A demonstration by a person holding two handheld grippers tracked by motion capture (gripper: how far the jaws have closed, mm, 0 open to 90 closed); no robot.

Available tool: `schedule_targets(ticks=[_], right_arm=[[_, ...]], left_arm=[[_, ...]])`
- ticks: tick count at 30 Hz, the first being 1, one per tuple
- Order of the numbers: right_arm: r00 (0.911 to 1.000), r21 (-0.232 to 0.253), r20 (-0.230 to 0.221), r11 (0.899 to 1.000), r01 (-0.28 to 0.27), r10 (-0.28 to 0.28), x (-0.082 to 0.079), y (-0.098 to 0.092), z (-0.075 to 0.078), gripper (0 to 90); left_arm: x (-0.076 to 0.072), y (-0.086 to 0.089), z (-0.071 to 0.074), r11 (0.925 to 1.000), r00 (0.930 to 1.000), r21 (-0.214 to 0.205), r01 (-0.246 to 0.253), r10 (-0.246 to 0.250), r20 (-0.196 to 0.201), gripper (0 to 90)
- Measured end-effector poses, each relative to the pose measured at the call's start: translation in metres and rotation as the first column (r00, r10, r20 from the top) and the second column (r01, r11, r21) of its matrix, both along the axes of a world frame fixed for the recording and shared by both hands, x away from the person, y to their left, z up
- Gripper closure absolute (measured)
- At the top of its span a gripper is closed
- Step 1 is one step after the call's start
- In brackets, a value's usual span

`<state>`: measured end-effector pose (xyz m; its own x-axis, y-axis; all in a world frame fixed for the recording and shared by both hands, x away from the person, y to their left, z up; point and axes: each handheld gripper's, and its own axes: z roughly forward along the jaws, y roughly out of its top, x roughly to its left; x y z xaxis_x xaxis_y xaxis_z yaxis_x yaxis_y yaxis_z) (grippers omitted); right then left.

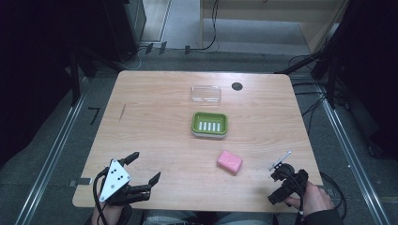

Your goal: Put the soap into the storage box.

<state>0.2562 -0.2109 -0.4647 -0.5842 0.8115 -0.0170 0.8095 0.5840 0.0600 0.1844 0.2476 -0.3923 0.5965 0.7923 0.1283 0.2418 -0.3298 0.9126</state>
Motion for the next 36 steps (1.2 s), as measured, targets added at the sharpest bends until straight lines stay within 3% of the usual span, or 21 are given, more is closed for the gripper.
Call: schedule_targets(ticks=[22,36], right_arm=[[0.9977,-0.036,0.024,0.997,-0.063,0.064,0.006,0.016,0.001,2.2],[0.9901,-0.039,0.048,0.991,-0.13,0.132,0.016,0.036,0.006,2.1]], left_arm=[[-0.002,0.002,0.0,1.0,1.0,0.002,-0.007,0.007,0.001,13.9],[-0.005,0.004,0.0,0.9998,0.9998,0.007,-0.019,0.019,0.0,13.9]])
